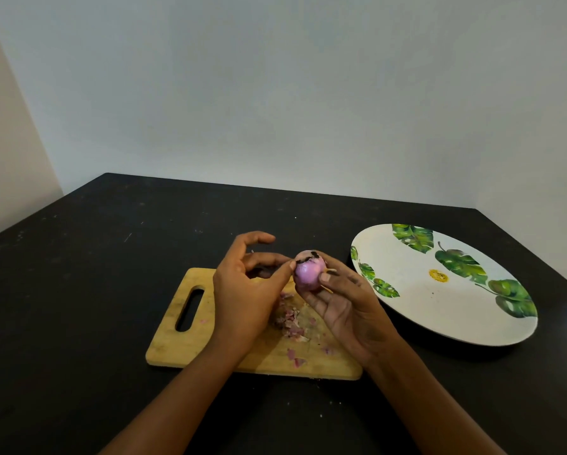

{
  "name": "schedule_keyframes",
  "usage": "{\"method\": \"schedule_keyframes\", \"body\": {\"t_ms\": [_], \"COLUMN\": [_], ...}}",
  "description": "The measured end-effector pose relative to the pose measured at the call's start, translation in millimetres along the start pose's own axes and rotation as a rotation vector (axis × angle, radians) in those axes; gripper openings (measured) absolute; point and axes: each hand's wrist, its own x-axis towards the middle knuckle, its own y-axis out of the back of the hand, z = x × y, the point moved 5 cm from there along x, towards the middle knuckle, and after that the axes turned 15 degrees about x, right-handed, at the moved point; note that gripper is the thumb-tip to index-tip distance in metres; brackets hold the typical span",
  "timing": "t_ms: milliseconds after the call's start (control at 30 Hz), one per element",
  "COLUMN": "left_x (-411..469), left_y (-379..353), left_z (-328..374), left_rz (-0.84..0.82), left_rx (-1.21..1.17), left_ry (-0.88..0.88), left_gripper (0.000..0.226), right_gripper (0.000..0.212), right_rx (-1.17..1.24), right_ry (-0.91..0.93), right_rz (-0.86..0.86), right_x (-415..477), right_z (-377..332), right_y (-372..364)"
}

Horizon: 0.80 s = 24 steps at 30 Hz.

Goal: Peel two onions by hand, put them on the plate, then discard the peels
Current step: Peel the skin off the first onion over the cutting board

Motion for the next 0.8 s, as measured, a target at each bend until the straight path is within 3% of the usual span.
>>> {"method": "schedule_keyframes", "body": {"t_ms": [167,300,400,633,733,800], "left_x": [0,2,4,7,6,5], "left_y": [2,6,7,-4,-5,0], "left_z": [1,-4,-8,-17,-14,-10], "left_rz": [0.034,0.076,0.087,0.017,0.024,0.052], "left_rx": [-0.016,0.084,0.233,0.607,0.546,0.429], "left_ry": [-0.001,0.013,-0.010,-0.145,-0.166,-0.144], "left_gripper": [0.051,0.051,0.044,0.015,0.020,0.020], "right_gripper": [0.051,0.083,0.091,0.084,0.088,0.078], "right_rx": [0.007,0.084,0.112,0.040,0.037,0.020], "right_ry": [-0.023,-0.031,-0.045,-0.038,-0.027,-0.018], "right_rz": [-0.017,-0.039,-0.050,-0.076,-0.065,-0.070], "right_x": [0,-1,-2,0,2,3], "right_z": [2,2,1,0,-1,-1], "right_y": [-1,-1,-2,0,4,4]}}
